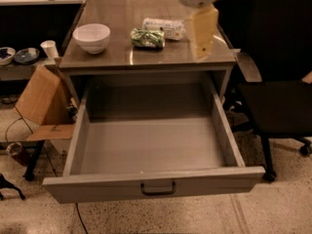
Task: Place green can into top drawer
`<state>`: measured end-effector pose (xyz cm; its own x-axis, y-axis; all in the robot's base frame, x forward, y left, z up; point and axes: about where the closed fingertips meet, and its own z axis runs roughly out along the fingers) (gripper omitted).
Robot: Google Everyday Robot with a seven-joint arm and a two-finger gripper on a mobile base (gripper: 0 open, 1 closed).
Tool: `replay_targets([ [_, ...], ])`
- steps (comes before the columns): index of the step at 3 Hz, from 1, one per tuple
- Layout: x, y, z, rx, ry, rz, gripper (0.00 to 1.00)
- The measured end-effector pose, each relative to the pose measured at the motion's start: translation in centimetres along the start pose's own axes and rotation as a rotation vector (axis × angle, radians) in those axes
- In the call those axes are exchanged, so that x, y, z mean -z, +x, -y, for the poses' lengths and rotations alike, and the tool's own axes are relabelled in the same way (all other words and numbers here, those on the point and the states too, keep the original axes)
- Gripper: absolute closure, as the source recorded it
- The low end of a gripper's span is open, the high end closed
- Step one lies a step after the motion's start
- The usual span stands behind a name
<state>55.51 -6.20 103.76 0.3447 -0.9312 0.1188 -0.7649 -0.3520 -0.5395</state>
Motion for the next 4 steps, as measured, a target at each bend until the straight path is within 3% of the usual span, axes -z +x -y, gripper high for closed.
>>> replay_targets([
  [1, 0.0, -1.7, 2.3, 0.104, 0.04, -0.042, 0.0],
  [2, 0.0, -1.7, 2.3, 0.104, 0.04, -0.042, 0.0],
  [3, -2.0, -2.3, 3.7, 0.214, 0.058, -0.028, 0.0],
  [4, -8.8, -3.9, 7.0, 0.393, 0.072, 0.028, 0.0],
])
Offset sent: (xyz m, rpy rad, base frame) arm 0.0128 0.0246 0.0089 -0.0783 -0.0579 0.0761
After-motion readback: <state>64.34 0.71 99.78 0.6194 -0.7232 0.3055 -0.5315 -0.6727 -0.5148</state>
